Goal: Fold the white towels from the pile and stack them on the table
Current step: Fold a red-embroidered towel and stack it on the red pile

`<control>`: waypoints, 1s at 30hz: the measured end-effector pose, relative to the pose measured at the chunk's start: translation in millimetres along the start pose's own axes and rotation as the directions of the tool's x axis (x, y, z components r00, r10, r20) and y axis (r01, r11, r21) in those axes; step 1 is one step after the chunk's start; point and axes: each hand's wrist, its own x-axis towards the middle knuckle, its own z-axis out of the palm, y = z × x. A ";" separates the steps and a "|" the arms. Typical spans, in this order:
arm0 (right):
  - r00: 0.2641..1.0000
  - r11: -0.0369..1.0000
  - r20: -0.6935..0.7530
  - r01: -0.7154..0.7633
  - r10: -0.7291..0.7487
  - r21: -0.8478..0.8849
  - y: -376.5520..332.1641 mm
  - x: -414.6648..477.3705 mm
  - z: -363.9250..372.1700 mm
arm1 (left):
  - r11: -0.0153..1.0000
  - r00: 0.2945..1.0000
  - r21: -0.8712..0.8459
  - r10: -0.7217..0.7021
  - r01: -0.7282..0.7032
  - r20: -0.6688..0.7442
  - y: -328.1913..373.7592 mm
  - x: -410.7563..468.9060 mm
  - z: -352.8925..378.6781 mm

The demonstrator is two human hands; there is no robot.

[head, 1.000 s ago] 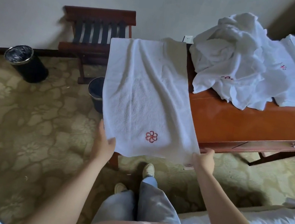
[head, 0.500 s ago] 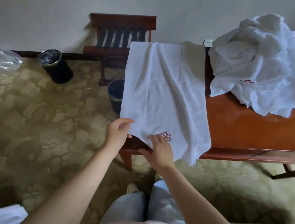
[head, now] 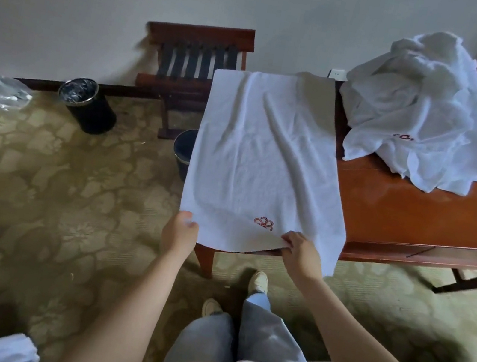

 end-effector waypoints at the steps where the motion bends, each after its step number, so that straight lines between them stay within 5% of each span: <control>1: 1.000 1.000 -0.005 0.009 -0.009 0.024 -3.5 -0.8 -1.9 | 0.999 1.000 0.053 -0.011 0.011 0.014 -3.0 -2.7 7.5; 3: 1.000 0.998 0.002 0.018 -0.018 0.058 -9.7 -1.5 -8.6 | 0.963 0.999 0.264 0.046 -0.050 0.023 -6.1 -12.4 22.6; 5: 1.000 0.998 0.019 0.024 -0.025 0.061 -15.0 -0.2 -15.6 | 0.827 0.959 0.488 0.260 -0.281 0.112 -7.1 -24.5 38.8; 7: 0.999 0.999 0.017 0.029 -0.030 0.041 -18.2 -0.8 -23.1 | 0.658 0.852 0.542 0.434 -0.523 0.294 -1.0 -37.8 60.8; 9: 0.999 0.999 0.006 0.031 -0.031 0.039 -20.3 -2.6 -30.5 | 0.608 0.792 0.510 0.500 -0.608 0.350 10.8 -50.2 81.2; 14: 0.997 0.995 0.018 0.073 -0.072 -0.063 -18.2 -4.1 -44.1 | 0.657 0.769 0.451 0.629 -0.604 0.114 25.0 -55.0 92.7; 22: 0.994 0.901 0.087 0.095 -0.064 -0.424 -0.4 -3.3 -36.3 | 0.441 0.815 0.755 0.541 -0.486 0.209 11.9 -40.2 34.7; 30: 0.985 0.949 -0.036 -0.172 0.168 -0.264 27.7 -11.6 -11.8 | 0.520 0.923 0.797 0.366 -0.308 0.118 4.1 -24.3 -9.4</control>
